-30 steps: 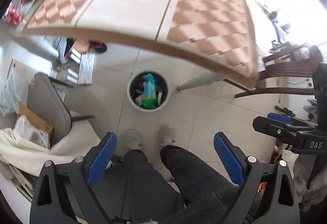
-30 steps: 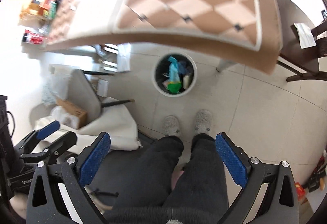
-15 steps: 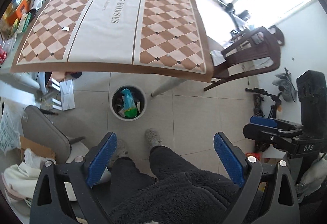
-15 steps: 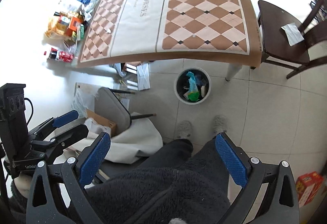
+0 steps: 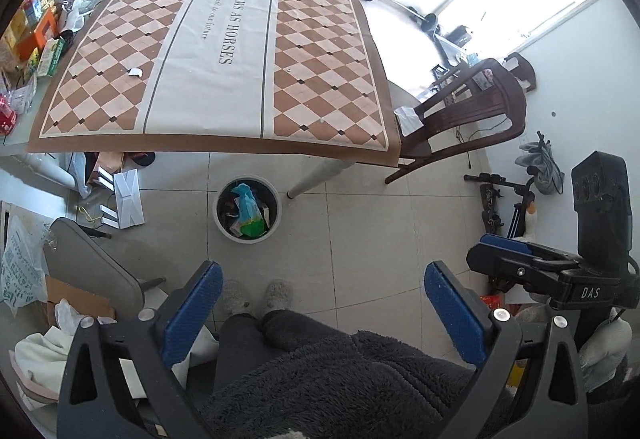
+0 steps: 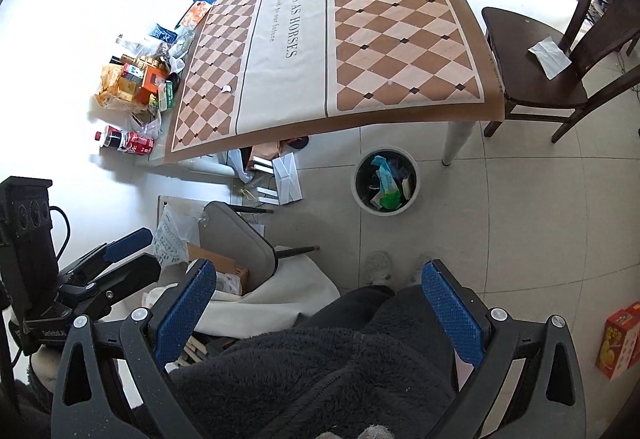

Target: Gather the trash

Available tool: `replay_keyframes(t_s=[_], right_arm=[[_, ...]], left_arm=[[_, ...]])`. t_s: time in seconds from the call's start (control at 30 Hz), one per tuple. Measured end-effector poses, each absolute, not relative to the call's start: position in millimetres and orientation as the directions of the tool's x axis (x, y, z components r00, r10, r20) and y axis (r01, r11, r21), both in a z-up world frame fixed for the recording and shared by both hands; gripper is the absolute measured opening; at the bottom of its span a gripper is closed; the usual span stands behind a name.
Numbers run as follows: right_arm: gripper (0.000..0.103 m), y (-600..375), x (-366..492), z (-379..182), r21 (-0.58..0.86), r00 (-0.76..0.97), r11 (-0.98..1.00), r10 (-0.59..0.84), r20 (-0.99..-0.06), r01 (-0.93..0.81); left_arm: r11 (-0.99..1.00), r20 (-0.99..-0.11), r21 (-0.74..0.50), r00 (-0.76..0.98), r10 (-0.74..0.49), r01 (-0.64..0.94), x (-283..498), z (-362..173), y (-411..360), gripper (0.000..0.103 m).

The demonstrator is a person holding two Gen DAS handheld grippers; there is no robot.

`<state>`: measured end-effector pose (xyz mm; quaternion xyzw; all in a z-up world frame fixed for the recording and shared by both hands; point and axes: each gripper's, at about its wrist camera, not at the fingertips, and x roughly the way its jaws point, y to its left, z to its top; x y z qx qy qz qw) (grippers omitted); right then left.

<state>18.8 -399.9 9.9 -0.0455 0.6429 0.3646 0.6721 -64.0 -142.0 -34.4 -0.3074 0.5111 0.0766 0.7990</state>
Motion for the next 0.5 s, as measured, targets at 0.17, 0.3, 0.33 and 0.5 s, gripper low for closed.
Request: replay_keyframes(t_s=[0.17,0.3,0.33,0.5], right_arm=[[0.103,-400.2,17.7,10.7,0.417,-0.094,0.722,0.443,-0.892,-0.552],[0.103,-400.5,16.7,9.6,0.422,-0.104,0.714,0.444,-0.89,-0.559],[0.103,-399.9,16.4,8.9,0.423,-0.109,0.711,0.443,-0.89,-0.561],[0.103,-404.2,16.6,6.0,0.432,-0.121,0.704,0.446,-0.887,-0.564]], left_arm=[[0.8,-0.867,-0.399,0.469,-0.17,-0.448,-66.2,-31.3,-142.9,0.103],[0.806,-0.872,-0.388,0.462,-0.164,-0.447,-68.4,-30.7,-147.0,0.103],[0.805,-0.872,-0.388,0.462,-0.162,-0.449,-68.9,-30.6,-147.2,0.103],[0.81,-0.873,-0.38,0.462,-0.155,-0.446,-68.7,-29.7,-150.4,0.103]])
